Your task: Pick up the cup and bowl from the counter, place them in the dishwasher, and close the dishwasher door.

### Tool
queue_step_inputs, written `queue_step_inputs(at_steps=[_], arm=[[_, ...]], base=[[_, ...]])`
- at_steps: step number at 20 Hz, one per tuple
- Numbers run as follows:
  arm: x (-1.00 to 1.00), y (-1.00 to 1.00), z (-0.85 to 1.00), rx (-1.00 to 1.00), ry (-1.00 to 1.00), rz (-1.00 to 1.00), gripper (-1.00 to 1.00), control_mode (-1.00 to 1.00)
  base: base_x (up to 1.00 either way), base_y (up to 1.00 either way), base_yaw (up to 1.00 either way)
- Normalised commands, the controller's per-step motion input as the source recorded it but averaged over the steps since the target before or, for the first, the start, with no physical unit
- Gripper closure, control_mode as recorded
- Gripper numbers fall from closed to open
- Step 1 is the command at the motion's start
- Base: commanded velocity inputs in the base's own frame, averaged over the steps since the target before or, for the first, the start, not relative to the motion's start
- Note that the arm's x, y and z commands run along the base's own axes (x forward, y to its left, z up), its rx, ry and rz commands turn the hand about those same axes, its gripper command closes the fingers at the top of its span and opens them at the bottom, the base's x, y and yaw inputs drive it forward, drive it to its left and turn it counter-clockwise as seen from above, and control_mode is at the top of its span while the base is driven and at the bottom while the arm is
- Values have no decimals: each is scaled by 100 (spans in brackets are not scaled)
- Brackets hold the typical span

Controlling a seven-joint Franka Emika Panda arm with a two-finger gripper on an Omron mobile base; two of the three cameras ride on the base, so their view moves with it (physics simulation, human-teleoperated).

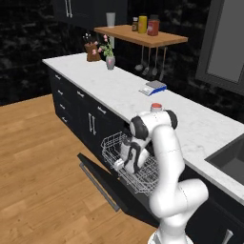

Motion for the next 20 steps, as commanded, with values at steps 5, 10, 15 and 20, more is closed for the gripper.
queue_step_inputs(at_steps=[5,10,15,20], arm=[[25,12,-58,-3,-5,0,100,-100],[0,-5,-9,7,0,-5,100,-100],[-14,-3,-23,12,0,-5,-100,-100],[-9,0,29,15,-4,-2,-100,-100]], base=[[0,0,0],[0,0,0],[0,0,0],[0,0,0]])
